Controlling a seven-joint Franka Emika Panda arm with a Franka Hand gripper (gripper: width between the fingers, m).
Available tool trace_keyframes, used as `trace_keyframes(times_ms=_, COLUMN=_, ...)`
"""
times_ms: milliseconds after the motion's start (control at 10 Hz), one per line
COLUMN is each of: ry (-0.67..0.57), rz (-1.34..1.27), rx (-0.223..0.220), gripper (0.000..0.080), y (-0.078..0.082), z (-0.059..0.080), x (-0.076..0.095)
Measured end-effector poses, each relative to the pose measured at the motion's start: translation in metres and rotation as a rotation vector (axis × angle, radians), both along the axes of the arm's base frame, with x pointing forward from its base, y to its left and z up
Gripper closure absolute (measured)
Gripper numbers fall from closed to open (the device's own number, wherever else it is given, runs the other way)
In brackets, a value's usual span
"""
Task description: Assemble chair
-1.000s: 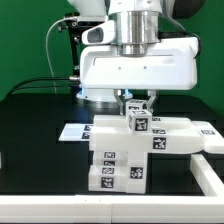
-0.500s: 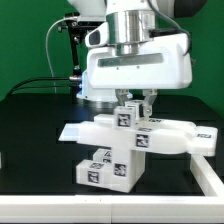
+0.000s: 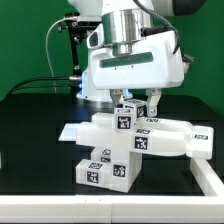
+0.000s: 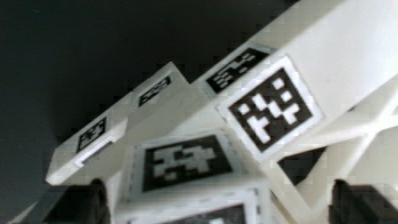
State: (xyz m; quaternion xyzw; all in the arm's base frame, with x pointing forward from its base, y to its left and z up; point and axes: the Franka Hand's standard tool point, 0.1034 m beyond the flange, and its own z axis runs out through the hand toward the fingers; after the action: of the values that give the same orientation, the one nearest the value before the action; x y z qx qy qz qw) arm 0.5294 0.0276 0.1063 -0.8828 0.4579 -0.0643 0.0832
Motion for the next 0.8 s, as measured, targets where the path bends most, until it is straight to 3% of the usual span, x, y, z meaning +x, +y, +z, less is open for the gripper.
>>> trace_keyframes(times_ms=200, ry=0.028, rz=0.138, rx=-0.014, gripper=0.0151, y=0.007, z=0.003, x=-0.001)
trace_keyframes(times_ms=400, ry=0.077, rz=0.446, rx=-0.083, gripper=0.0151, y=0.022, z=0.014, x=-0.001)
trace_keyframes(times_ms=800, ry=0.056, rz=0.713, rx=-0.120, gripper=0.0150, y=0.020, z=0.012, x=-0.002)
